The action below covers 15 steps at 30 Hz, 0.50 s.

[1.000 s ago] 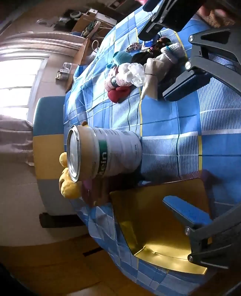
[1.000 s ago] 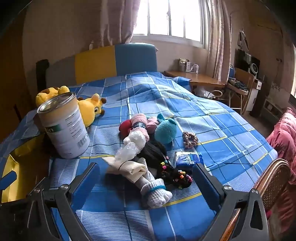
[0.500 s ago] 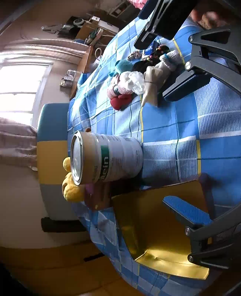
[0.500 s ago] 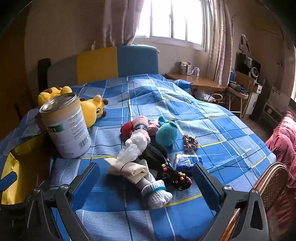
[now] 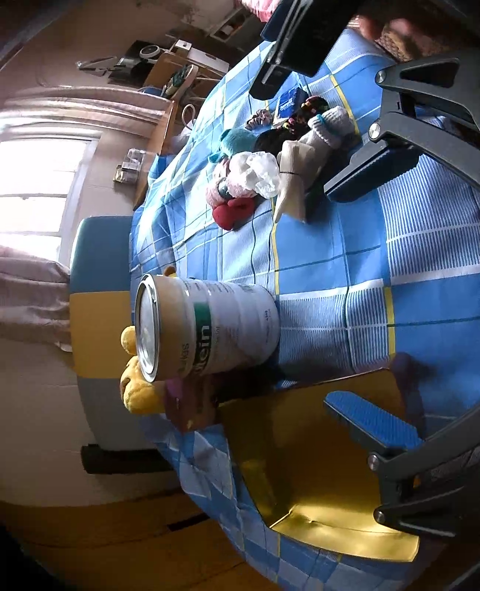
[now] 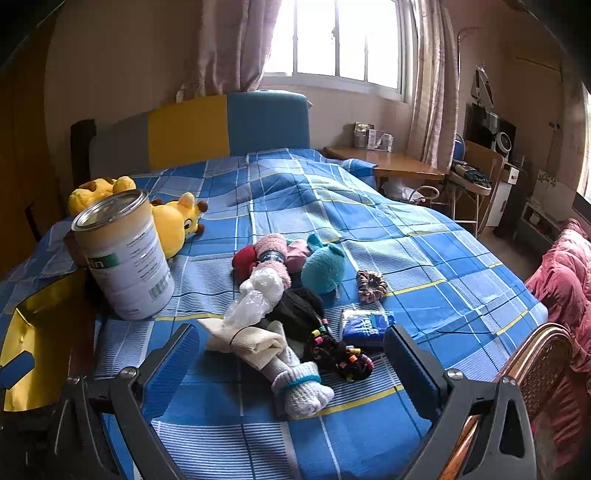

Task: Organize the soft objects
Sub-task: 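Move both tools toward the soft items on the bed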

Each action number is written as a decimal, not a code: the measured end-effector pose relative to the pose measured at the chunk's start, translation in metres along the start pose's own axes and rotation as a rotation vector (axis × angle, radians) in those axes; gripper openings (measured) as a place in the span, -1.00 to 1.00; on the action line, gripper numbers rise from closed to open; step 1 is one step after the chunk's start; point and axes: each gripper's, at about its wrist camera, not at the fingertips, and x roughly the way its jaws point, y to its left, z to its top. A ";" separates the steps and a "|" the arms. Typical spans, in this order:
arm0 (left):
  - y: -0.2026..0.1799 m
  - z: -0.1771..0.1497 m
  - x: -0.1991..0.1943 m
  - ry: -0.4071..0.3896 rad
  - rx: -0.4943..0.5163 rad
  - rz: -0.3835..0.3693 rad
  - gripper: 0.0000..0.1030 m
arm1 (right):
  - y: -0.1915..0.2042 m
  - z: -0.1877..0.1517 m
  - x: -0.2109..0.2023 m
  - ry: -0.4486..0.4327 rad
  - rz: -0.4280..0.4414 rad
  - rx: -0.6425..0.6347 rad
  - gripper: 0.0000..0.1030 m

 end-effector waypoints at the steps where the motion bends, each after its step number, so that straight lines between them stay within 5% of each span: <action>1: 0.000 0.001 0.001 0.004 -0.002 -0.002 0.99 | -0.002 0.000 0.000 0.001 -0.002 0.003 0.99; 15: -0.013 -0.003 0.004 0.020 0.036 -0.023 0.99 | -0.013 0.006 0.000 -0.009 -0.018 0.027 0.99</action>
